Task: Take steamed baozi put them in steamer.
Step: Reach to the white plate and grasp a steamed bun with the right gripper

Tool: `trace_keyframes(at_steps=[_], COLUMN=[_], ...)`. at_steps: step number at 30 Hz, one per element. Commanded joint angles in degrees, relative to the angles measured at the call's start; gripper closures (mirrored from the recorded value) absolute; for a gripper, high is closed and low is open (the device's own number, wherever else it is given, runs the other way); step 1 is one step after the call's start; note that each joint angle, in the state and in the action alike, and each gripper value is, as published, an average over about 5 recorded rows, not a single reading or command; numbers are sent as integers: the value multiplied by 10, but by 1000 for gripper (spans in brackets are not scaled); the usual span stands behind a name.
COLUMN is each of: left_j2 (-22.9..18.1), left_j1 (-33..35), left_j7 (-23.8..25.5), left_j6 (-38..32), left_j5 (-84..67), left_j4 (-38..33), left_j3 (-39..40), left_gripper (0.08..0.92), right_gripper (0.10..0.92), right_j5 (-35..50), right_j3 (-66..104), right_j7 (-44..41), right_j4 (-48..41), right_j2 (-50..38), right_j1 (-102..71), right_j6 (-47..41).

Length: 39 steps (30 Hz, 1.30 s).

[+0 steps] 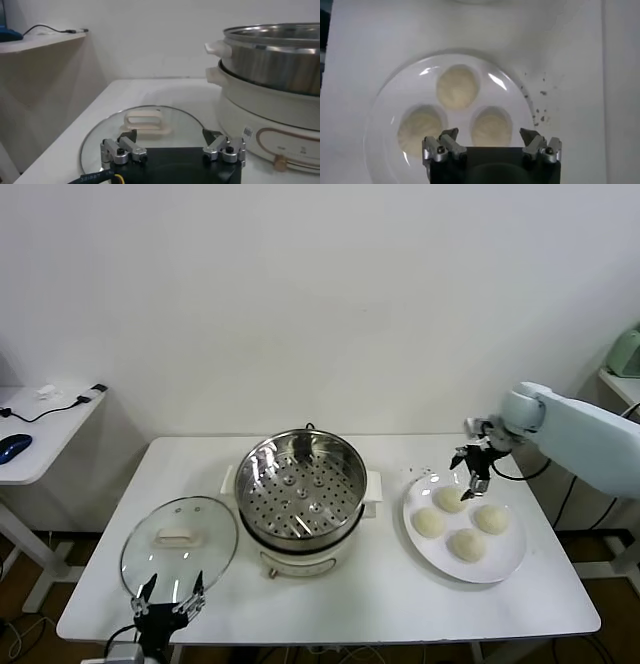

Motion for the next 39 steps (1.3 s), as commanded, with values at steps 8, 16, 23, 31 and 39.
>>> trace_keyframes(at_steps=[8,16,23,31,39], left_j2=[-2,-3,-2,-1,-2], left_j1=[6,9,13,13,12], left_j7=[-1,-3,-3,-3,-3], left_j6=[-2,-5,-4,-1,0], left_j5=[10,14,16,18,21], left_j4=[6,9,8,7,8], left_j3=[3,6,8,10,11], left_gripper=[177,177,177,177,177], right_gripper=[203,203,203,270,317], right_j5=[-44,-56,-79,-91,-93], right_j3=[27,68,101,127,134], right_j7=[5,8,14,14,10], right_j4=[-115,-140,-162,-182,-178], right_j2=[64,80,90,99,101], right_j1=[-55,-90,-115,-126,-129], right_j6=[-18,-16,-14,-9,3])
